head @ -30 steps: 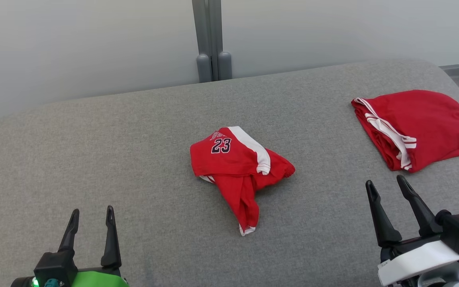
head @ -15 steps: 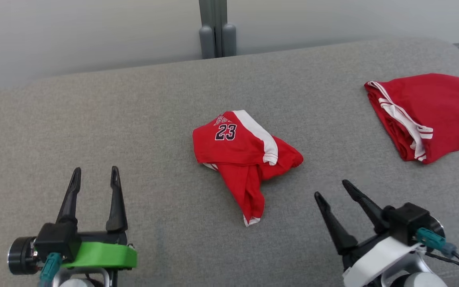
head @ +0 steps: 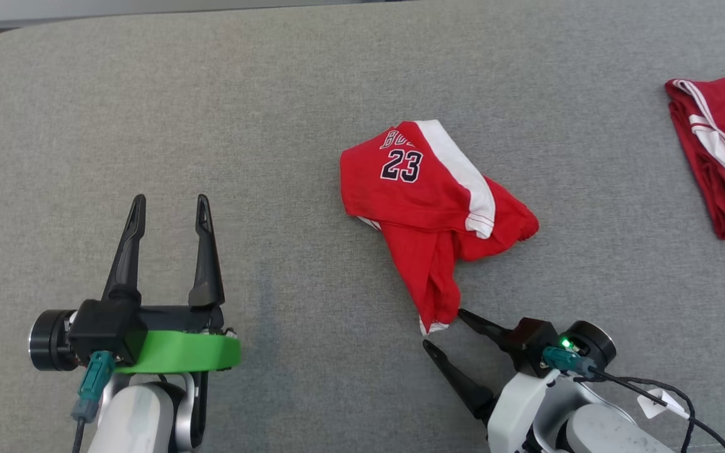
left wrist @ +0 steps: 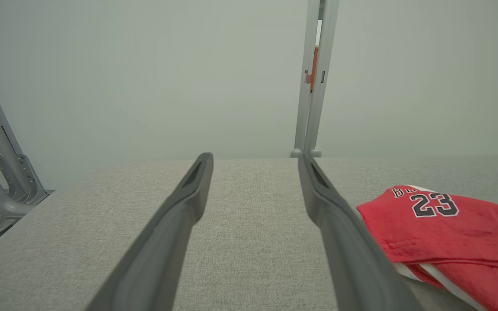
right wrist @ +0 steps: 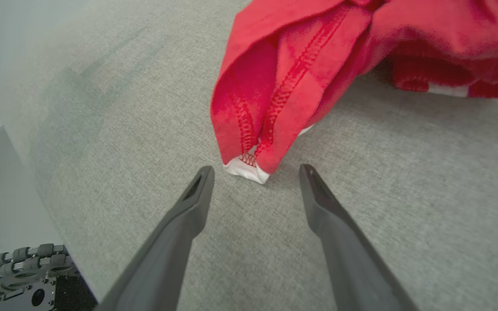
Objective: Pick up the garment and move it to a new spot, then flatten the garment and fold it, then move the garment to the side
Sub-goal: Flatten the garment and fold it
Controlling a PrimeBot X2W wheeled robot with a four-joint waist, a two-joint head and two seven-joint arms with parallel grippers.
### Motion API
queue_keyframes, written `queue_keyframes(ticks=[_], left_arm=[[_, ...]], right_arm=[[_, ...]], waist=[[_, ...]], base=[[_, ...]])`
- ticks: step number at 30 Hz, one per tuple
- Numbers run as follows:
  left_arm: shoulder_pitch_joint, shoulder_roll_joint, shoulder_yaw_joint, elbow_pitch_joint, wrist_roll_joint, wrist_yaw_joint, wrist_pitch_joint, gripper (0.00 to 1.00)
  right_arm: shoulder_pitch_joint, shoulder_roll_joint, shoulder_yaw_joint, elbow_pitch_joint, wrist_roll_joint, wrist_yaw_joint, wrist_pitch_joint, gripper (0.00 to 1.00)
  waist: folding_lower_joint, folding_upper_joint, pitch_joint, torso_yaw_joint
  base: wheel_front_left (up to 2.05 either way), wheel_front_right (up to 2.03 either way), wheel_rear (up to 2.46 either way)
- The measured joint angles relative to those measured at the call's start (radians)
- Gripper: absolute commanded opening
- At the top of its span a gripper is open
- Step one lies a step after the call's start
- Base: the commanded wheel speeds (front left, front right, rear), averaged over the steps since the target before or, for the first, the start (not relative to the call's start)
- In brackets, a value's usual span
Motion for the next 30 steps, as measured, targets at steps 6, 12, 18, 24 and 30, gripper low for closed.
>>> queue_keyframes(ticks=[6, 12, 18, 24, 30], left_arm=[[-0.008, -0.020, 0.019, -0.005, 0.018, -0.012, -0.001, 1.00], [-0.007, -0.030, 0.040, -0.005, 0.038, -0.026, -0.001, 1.00], [-0.001, -0.040, 0.053, 0.001, 0.049, -0.037, -0.001, 1.00], [0.008, -0.049, 0.067, 0.012, 0.058, -0.043, -0.001, 1.00], [0.016, -0.055, 0.073, 0.021, 0.065, -0.051, -0.001, 1.00]], right_arm=[[-0.070, 0.017, 0.044, 0.093, 0.004, 0.000, -0.028, 0.00], [-0.078, 0.011, 0.070, 0.074, 0.024, 0.000, -0.073, 0.00], [-0.102, 0.011, 0.133, -0.072, 0.047, 0.000, -0.105, 0.00], [-0.262, 0.044, 0.244, -0.264, 0.063, 0.000, -0.132, 0.00], [-0.430, 0.121, 0.194, -0.334, 0.073, 0.000, -0.169, 0.00]], waist=[[0.0000, 0.0000, 0.034, 0.033], [0.0000, 0.0000, 0.028, 0.031], [0.0000, 0.0000, 0.007, 0.014], [0.0000, 0.0000, -0.018, -0.010], [0.0000, 0.0000, -0.036, -0.030]], base=[[0.00, 0.00, 0.00], [0.00, 0.00, 0.00], [0.00, 0.00, 0.00], [0.00, 0.00, 0.00], [0.00, 0.00, 0.00]])
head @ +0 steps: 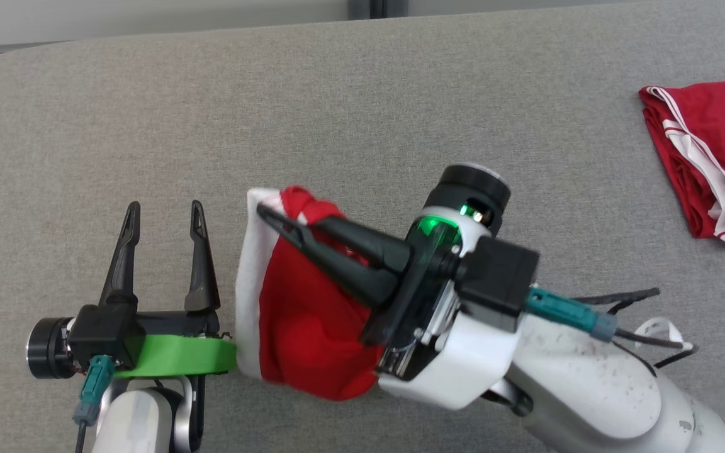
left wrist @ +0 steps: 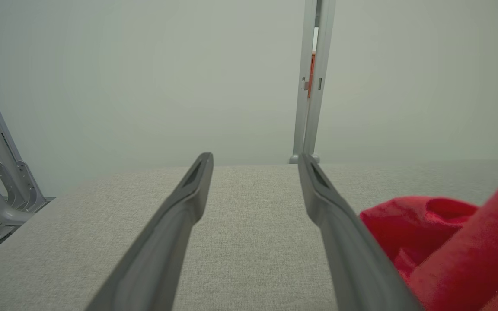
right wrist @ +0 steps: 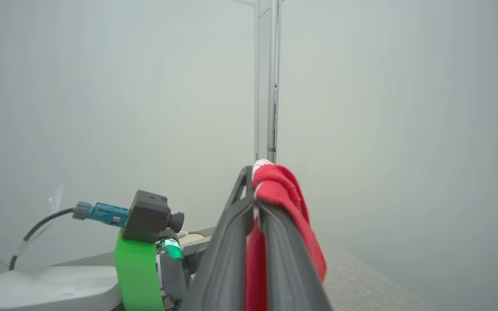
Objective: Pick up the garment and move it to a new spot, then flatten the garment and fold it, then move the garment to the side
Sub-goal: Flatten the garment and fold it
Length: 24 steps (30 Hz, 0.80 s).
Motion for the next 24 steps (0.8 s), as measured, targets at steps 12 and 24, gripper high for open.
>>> queue_keyframes(ticks=[12, 24], left_arm=[[-0.007, -0.011, -0.010, 0.008, 0.013, -0.019, 0.000, 1.00], [-0.023, -0.012, -0.006, 0.024, 0.037, -0.030, 0.000, 1.00]], right_arm=[[0.242, -0.071, -0.391, 0.175, 0.054, 0.000, -0.008, 0.00], [0.432, -0.074, -0.636, 0.473, 0.137, 0.000, -0.054, 0.30]], waist=[[-0.0001, 0.0000, 0.030, -0.020], [-0.0001, 0.0000, 0.068, -0.048]], base=[[0.00, 0.00, 0.00], [0.00, 0.00, 0.00]])
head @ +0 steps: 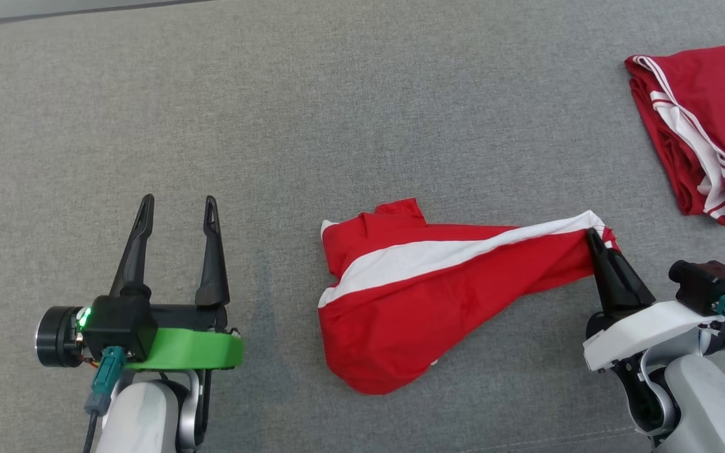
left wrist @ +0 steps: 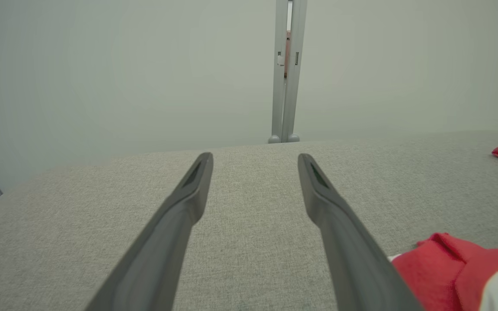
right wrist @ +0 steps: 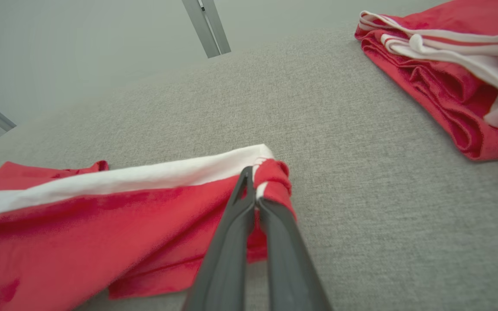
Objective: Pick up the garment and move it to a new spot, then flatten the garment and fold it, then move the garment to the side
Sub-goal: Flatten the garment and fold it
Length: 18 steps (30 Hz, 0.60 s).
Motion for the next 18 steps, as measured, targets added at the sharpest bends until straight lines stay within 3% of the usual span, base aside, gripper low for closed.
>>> queue_keyframes(ticks=[1, 2, 8, 18], left_arm=[[0.000, 0.000, 0.001, 0.002, 0.000, 0.000, 0.000, 1.00], [0.000, 0.000, 0.005, 0.004, 0.000, 0.000, 0.000, 1.00], [0.020, 0.003, 0.018, 0.016, 0.000, 0.001, 0.000, 1.00], [0.114, 0.024, 0.042, 0.025, -0.002, 0.015, 0.000, 1.00]], right_arm=[[0.000, 0.002, 0.004, 0.004, 0.001, 0.000, -0.002, 0.85], [-0.001, 0.003, 0.008, 0.006, -0.001, 0.000, -0.003, 1.00], [0.047, -0.023, -0.038, -0.057, -0.086, 0.000, -0.008, 1.00], [0.181, -0.002, -0.117, -0.336, -0.261, 0.000, 0.014, 1.00]], waist=[[0.0000, 0.0000, -0.002, -0.001], [0.0000, 0.0000, -0.007, -0.003], [0.0000, 0.0000, -0.042, -0.007], [0.0000, 0.0000, -0.119, -0.017]], base=[[0.00, 0.00, 0.00], [0.00, 0.00, 0.00], [0.00, 0.00, 0.00], [0.00, 0.00, 0.00]])
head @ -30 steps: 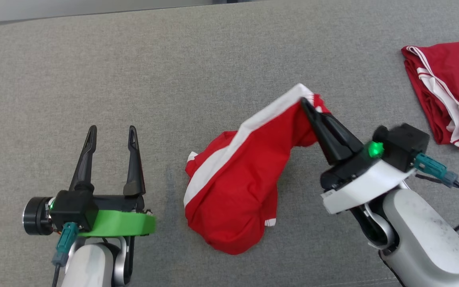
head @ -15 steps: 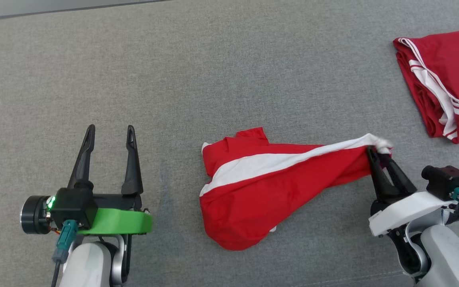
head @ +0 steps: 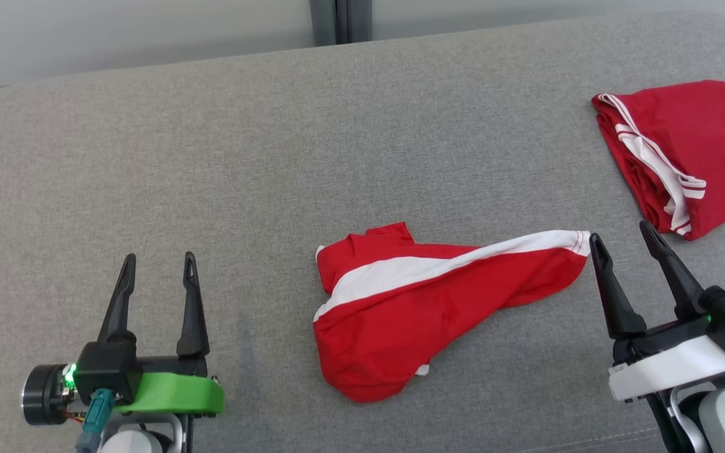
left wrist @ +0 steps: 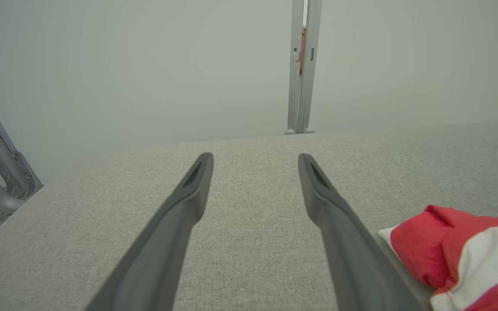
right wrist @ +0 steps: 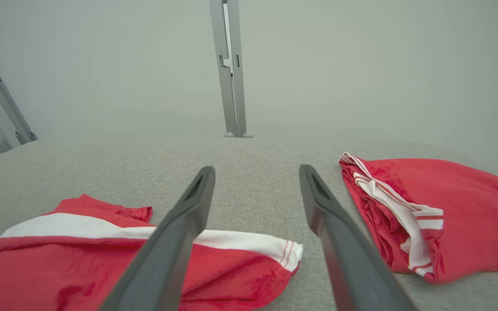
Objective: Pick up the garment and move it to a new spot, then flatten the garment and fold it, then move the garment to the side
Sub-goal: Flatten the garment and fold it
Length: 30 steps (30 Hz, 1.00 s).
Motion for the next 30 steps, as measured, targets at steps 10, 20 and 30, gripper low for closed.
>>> queue_keyframes(ticks=[10, 20, 30], left_arm=[[0.044, 0.011, -0.010, -0.034, -0.008, 0.013, 0.032, 1.00], [0.019, 0.005, -0.147, -0.063, -0.045, -0.097, 0.167, 1.00], [-0.046, 0.042, -0.324, 0.023, -0.137, -0.174, 0.436, 0.64]], right_arm=[[0.082, 0.050, -0.038, -0.136, -0.021, 0.000, 0.081, 1.00], [0.081, 0.050, -0.043, -0.149, -0.019, 0.000, 0.092, 1.00], [0.052, 0.044, -0.028, -0.148, -0.010, 0.000, 0.089, 1.00]], waist=[[0.0000, 0.0001, -0.037, 0.001], [0.0000, 0.0000, -0.012, 0.007], [0.0000, 0.0000, 0.040, -0.011]], base=[[0.00, 0.00, 0.00], [0.00, 0.00, 0.00], [0.00, 0.00, 0.00]])
